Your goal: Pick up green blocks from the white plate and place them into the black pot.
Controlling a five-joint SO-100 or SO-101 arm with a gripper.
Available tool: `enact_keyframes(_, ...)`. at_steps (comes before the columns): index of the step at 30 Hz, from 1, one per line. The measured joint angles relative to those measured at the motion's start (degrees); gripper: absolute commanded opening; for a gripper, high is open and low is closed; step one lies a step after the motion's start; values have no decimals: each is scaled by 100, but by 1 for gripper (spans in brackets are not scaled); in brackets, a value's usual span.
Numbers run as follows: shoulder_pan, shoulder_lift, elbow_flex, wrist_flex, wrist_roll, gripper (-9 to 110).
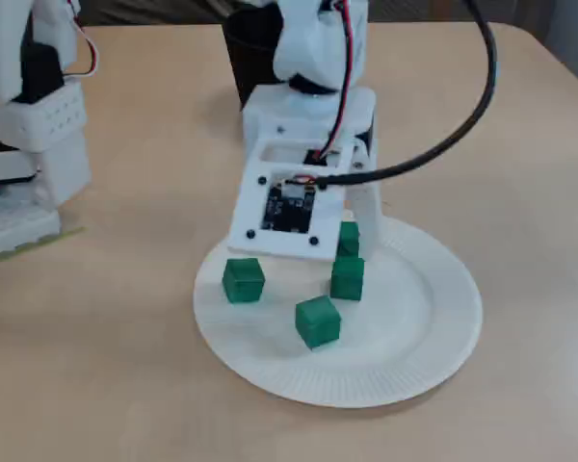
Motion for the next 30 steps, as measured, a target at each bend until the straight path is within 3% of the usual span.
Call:
enact_keyframes(20,-246,-782,-404,-343,9,22)
enact_keyframes(23,-246,-949,-536,-343,9,17)
enact_keyframes(27,-255,-1230,-809,-396,132,-2)
enact_keyframes(30,-255,-1406,-1037,-422,246,-2)
